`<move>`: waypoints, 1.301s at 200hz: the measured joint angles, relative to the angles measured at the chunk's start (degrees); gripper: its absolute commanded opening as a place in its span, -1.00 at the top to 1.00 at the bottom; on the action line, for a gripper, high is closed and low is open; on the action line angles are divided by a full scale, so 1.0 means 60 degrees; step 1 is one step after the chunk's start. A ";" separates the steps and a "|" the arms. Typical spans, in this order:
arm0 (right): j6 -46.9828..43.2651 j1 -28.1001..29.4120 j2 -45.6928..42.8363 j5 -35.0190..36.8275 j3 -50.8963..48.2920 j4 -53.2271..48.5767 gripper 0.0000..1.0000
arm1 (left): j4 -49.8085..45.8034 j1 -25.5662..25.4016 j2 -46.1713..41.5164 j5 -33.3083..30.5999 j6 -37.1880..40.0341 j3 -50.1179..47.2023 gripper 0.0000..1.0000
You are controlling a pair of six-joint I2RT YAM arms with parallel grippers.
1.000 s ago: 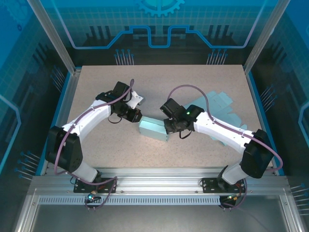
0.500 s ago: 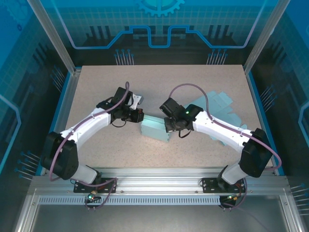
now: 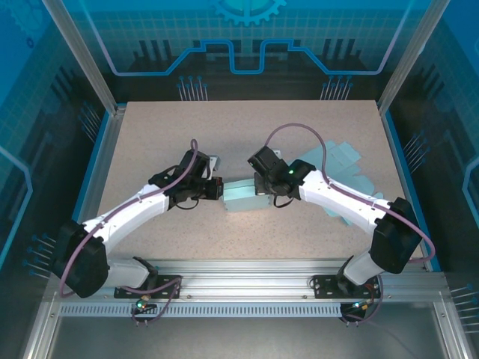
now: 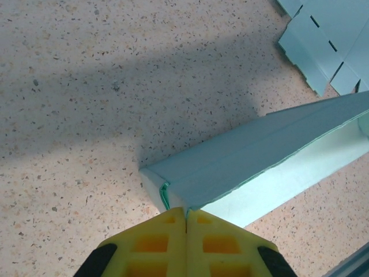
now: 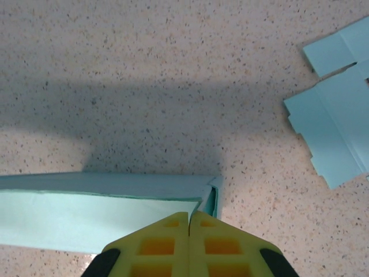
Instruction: Fold the paper box
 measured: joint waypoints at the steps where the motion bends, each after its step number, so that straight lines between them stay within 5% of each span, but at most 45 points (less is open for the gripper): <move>1: 0.0000 0.0000 0.0000 0.0007 0.0000 0.0011 0.94 | 0.0000 -0.0007 -0.0004 -0.0007 -0.0007 0.0000 1.00; 147: -0.0514 0.0004 -0.0146 0.0171 -0.0554 0.0219 1.00 | 0.1147 -0.0310 -0.0200 -0.0852 -0.1625 -0.0539 0.95; 260: -0.0510 0.0007 -0.0284 0.0055 -0.0841 0.0586 1.00 | 0.1217 -0.0401 -0.0255 -0.1308 -0.1242 -0.0663 0.98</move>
